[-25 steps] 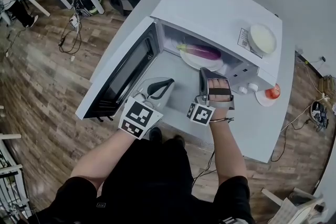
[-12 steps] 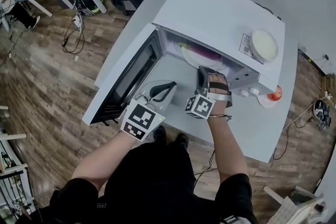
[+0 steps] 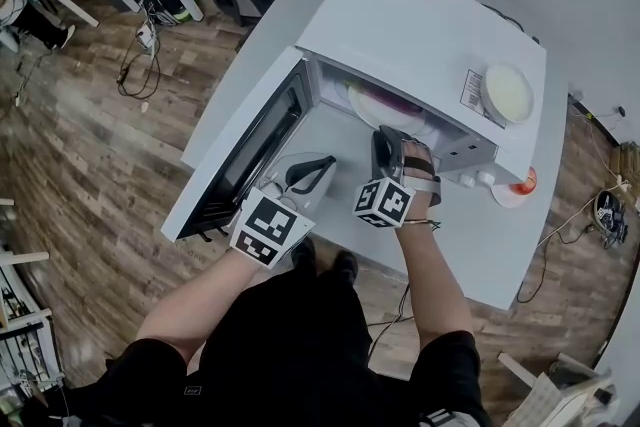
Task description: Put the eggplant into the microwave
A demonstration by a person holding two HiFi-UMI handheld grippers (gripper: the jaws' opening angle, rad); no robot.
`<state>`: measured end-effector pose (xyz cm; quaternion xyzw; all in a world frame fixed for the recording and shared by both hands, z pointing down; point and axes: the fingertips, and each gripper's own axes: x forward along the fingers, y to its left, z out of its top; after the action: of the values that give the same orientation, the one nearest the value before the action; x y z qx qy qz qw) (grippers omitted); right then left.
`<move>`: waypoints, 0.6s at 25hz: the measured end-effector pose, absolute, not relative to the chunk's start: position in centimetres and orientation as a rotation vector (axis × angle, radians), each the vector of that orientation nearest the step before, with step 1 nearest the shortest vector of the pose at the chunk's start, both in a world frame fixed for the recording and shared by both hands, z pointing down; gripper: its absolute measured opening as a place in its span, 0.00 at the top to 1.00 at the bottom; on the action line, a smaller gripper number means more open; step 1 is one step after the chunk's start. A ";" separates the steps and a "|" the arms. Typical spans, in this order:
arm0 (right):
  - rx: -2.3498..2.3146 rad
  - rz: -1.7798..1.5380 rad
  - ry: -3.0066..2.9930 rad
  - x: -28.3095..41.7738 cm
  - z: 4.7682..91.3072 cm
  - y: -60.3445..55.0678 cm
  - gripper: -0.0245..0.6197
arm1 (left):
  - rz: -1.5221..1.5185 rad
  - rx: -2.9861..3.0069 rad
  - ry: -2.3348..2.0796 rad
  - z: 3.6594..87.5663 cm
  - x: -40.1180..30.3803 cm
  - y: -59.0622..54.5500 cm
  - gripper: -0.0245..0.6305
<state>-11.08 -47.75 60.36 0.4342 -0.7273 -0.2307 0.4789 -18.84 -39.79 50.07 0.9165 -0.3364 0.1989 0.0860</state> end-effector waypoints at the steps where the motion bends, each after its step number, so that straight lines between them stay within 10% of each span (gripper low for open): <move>1: 1.074 -0.547 -1.786 -11.0 60.2 -47.9 0.86 | 0.592 2.733 -1.003 50.0 -18.9 -39.9 0.95; 15: 1.221 -0.165 -1.928 -9.7 59.9 -51.5 0.87 | 0.602 2.731 -0.989 49.4 -19.4 -39.8 0.95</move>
<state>-9.74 -51.55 59.89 0.4856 -0.7672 -0.0656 0.4138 -19.42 -39.79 49.43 0.9171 -0.3322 0.2023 0.0873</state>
